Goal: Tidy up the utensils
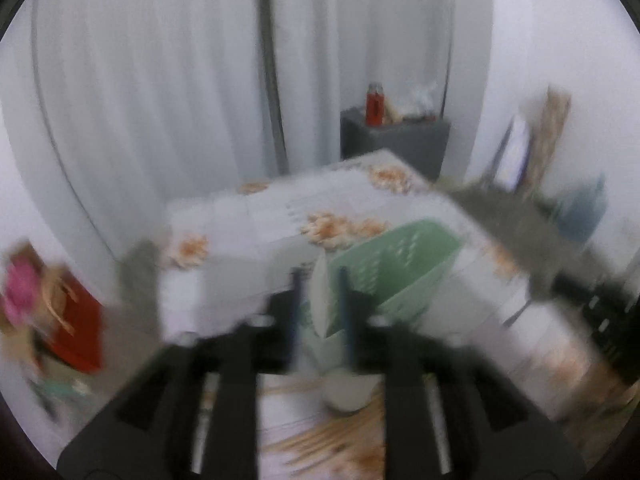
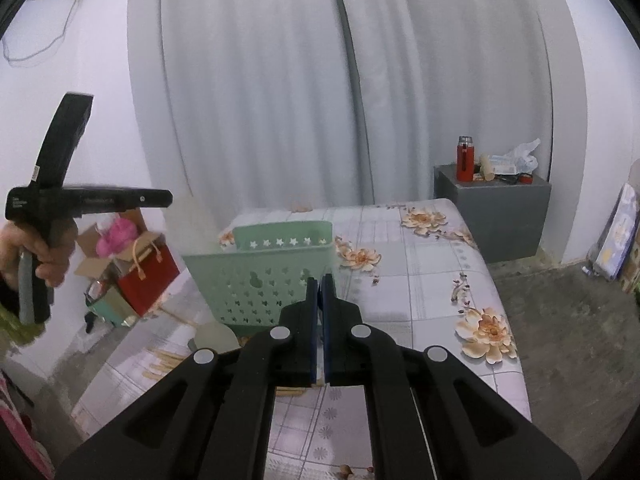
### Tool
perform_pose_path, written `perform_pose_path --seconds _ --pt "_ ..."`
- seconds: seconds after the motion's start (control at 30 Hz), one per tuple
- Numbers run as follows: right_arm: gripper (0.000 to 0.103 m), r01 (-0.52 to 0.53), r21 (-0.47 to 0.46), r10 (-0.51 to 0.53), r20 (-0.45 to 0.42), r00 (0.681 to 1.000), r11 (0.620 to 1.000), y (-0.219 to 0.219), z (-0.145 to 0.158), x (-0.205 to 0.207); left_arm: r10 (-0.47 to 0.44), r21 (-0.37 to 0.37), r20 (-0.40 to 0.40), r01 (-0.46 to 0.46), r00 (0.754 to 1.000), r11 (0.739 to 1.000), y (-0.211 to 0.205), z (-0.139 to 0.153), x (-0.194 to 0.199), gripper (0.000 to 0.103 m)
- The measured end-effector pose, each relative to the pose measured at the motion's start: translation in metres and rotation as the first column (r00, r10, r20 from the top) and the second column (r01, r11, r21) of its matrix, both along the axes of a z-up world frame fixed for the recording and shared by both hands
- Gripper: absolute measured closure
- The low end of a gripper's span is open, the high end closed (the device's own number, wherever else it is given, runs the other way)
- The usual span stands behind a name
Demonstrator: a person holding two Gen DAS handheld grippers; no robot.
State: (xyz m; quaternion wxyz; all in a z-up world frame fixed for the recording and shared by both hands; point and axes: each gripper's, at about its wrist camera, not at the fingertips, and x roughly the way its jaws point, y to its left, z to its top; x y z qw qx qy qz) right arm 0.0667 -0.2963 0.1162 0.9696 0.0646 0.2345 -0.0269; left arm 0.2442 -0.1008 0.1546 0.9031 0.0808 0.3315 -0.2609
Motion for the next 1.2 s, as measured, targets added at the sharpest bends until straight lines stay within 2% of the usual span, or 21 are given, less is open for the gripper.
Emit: perform_pose_path --seconds 0.1,0.17,0.37,0.5,0.63,0.8,0.9,1.07,1.2 --pt "0.101 -0.006 0.033 0.006 0.003 1.000 0.999 -0.009 0.002 0.000 0.051 -0.145 -0.037 -0.056 0.998 0.988 0.019 -0.003 0.004 0.075" --pt "0.101 -0.011 0.051 0.011 0.006 1.000 0.999 -0.015 0.004 0.000 0.075 -0.230 -0.056 -0.086 0.996 0.969 0.033 -0.005 0.002 0.074" --pt "0.101 -0.046 0.096 0.044 0.020 0.999 0.994 -0.025 0.016 0.005 0.162 -0.326 -0.083 -0.181 0.983 0.928 0.067 -0.025 -0.012 0.073" --pt "0.101 -0.088 0.119 0.082 0.050 0.995 0.989 -0.027 0.034 0.012 0.202 -0.334 -0.099 -0.224 0.974 0.915 0.084 -0.045 -0.031 0.073" --pt "0.101 -0.150 0.139 0.134 0.115 0.984 0.979 -0.026 0.067 0.023 0.227 -0.342 -0.118 -0.254 0.967 0.905 0.103 -0.068 -0.050 0.070" --pt "0.101 -0.251 0.195 0.205 0.227 0.952 0.948 -0.024 0.109 0.041 0.251 -0.347 -0.126 -0.280 0.960 0.895 0.122 -0.089 -0.068 0.068" --pt "0.101 -0.287 0.200 0.227 0.276 0.934 0.937 -0.021 0.124 0.055 0.268 -0.341 -0.142 -0.301 0.953 0.891 0.133 -0.100 -0.075 0.068" --pt "0.101 -0.332 0.264 0.250 0.300 0.920 0.905 -0.022 0.126 0.088 0.298 -0.330 -0.160 -0.336 0.941 0.882 0.149 -0.114 -0.087 0.068" --pt "0.101 -0.326 0.341 0.244 0.262 0.934 0.882 -0.028 0.101 0.119 0.316 -0.318 -0.168 -0.355 0.934 0.879 0.152 -0.122 -0.092 0.067"
